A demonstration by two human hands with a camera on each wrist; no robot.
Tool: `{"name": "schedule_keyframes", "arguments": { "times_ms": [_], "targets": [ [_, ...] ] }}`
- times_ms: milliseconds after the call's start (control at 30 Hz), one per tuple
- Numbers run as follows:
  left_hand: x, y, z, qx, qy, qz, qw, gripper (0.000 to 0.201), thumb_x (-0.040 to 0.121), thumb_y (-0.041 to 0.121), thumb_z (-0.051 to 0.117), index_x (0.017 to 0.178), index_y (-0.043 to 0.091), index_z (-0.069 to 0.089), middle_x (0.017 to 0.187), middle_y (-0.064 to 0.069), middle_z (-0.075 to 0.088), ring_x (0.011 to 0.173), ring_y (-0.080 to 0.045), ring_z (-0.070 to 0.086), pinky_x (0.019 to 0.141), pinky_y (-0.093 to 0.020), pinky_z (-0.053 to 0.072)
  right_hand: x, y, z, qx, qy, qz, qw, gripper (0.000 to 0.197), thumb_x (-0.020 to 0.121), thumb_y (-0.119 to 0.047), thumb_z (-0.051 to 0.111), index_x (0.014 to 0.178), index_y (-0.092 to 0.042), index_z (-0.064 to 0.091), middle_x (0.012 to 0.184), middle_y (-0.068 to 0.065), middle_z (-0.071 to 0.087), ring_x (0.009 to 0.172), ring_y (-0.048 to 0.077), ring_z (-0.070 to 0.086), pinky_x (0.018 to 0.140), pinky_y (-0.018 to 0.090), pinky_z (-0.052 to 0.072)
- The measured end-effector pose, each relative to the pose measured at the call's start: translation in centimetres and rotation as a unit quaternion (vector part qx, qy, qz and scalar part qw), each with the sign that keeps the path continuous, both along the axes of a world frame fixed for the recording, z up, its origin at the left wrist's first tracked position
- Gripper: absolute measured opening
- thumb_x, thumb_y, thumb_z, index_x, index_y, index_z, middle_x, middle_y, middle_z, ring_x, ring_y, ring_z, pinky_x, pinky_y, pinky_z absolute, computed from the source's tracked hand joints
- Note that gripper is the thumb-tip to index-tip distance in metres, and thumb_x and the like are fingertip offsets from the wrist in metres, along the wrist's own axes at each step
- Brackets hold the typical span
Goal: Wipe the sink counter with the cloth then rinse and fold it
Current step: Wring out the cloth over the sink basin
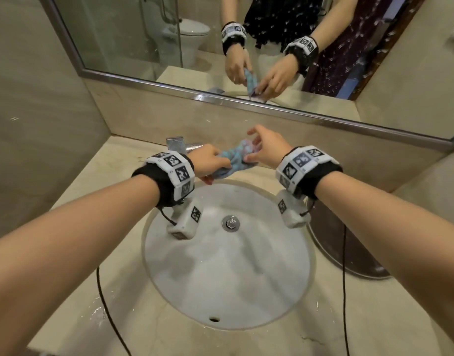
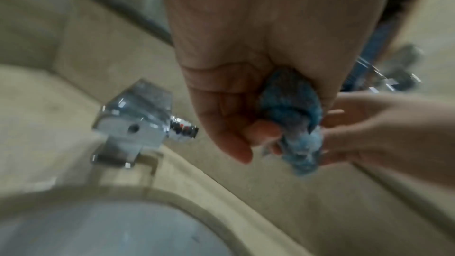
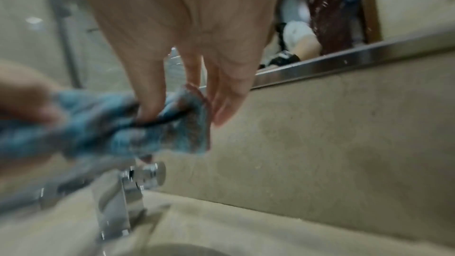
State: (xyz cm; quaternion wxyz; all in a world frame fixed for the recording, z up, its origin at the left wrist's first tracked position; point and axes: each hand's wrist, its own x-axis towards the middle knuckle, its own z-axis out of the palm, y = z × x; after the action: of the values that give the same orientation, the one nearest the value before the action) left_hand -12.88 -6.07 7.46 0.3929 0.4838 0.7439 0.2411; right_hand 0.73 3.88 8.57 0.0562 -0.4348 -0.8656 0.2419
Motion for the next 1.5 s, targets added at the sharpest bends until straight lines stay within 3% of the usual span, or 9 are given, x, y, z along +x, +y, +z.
{"name": "schedule_keyframes", "arguments": {
  "times_ms": [233,367,533,767,867,967,1167,1367,1500],
  "targets": [
    [0.2,-0.5,0.7,-0.041,-0.349,0.072,0.934,0.020,0.093,0.026,0.046,0.078,0.015,0.053,0.057,-0.001,0.049,0.041,-0.008,0.046,0.045,-0.018,0.049,0.9,-1.7,-4.3,-0.039,0.020,0.158,0.987,0.103,0.069,-0.009,0.078,0.149,-0.009,0.014,0.149,0.017,0.031,0.134,0.030,0.037,0.112,0.038,0.032],
    [0.5,-1.0,1.0,-0.047,-0.365,0.025,0.929,0.024,0.095,0.035,0.046,0.081,0.017,0.055,0.057,0.002,0.049,0.047,-0.008,0.045,0.053,-0.021,0.054,-0.1,-1.9,-5.2,-0.106,0.214,0.079,0.968,0.060,0.073,0.001,0.073,0.127,-0.006,0.049,0.105,0.009,0.059,0.077,-0.011,0.061,0.070,0.012,0.051],
    [-0.6,-0.9,0.2,-0.067,0.011,-0.085,0.994,0.032,0.088,0.033,0.060,0.110,0.010,0.058,0.085,-0.007,0.058,0.073,-0.021,0.056,0.069,-0.032,0.055,0.2,-1.1,-2.6,0.024,0.020,0.116,0.993,0.019,0.086,-0.009,0.059,0.103,-0.003,0.068,0.078,0.009,0.060,0.070,0.019,0.055,0.064,0.019,0.034],
    [-0.3,-1.1,-1.0,0.081,0.374,-0.193,0.904,0.045,0.090,0.038,0.052,0.132,0.027,0.040,0.113,-0.012,0.064,0.101,-0.032,0.061,0.078,-0.035,0.046,-0.4,-0.5,-1.5,-0.118,-0.079,0.084,0.986,0.021,0.076,-0.022,0.076,0.090,-0.007,0.073,0.030,-0.008,0.048,0.028,0.000,0.047,0.037,0.008,0.040],
    [0.1,-0.8,-0.7,0.072,0.286,-0.172,0.940,0.030,0.090,0.033,0.055,0.118,0.020,0.054,0.096,-0.009,0.065,0.092,-0.030,0.062,0.073,-0.030,0.042,0.0,-0.2,-1.0,-0.149,-0.073,0.062,0.984,0.029,0.073,-0.018,0.078,0.096,-0.002,0.070,0.039,-0.006,0.059,0.034,0.001,0.052,0.040,0.013,0.043],
    [0.0,-0.4,-0.9,0.038,-0.034,-0.031,0.998,0.010,0.090,0.027,0.058,0.092,0.017,0.057,0.068,-0.001,0.052,0.057,-0.017,0.052,0.059,-0.027,0.044,0.3,0.1,-1.7,-0.026,-0.009,0.043,0.999,0.055,0.074,-0.018,0.077,0.124,-0.007,0.056,0.112,0.013,0.064,0.092,0.024,0.063,0.075,0.028,0.049],
    [-0.1,-0.6,-0.3,-0.044,-0.350,0.073,0.933,0.017,0.096,0.032,0.046,0.083,0.022,0.052,0.050,0.007,0.051,0.040,-0.006,0.047,0.076,-0.031,0.050,1.5,-2.1,-4.1,0.118,0.052,0.084,0.988,0.091,0.072,-0.026,0.075,0.147,-0.016,0.025,0.146,0.013,0.034,0.133,0.031,0.035,0.111,0.043,0.031],
    [0.4,-1.3,0.1,-0.079,-0.376,-0.009,0.923,0.015,0.096,0.031,0.044,0.089,0.020,0.052,0.052,0.007,0.047,0.042,-0.005,0.042,0.078,-0.030,0.051,0.7,-2.1,-3.8,0.008,0.090,0.073,0.993,0.059,0.079,-0.019,0.070,0.133,-0.013,0.046,0.119,0.013,0.062,0.111,0.031,0.058,0.091,0.031,0.044],
    [0.0,-0.9,0.8,-0.066,-0.125,-0.102,0.985,0.024,0.092,0.028,0.055,0.104,0.007,0.056,0.073,-0.005,0.049,0.059,-0.013,0.043,0.065,-0.019,0.046,1.0,-1.8,-2.3,0.100,-0.056,0.124,0.986,0.017,0.086,-0.028,0.058,0.095,-0.015,0.063,0.096,0.010,0.069,0.090,0.032,0.062,0.066,0.030,0.041]
  ]
}}
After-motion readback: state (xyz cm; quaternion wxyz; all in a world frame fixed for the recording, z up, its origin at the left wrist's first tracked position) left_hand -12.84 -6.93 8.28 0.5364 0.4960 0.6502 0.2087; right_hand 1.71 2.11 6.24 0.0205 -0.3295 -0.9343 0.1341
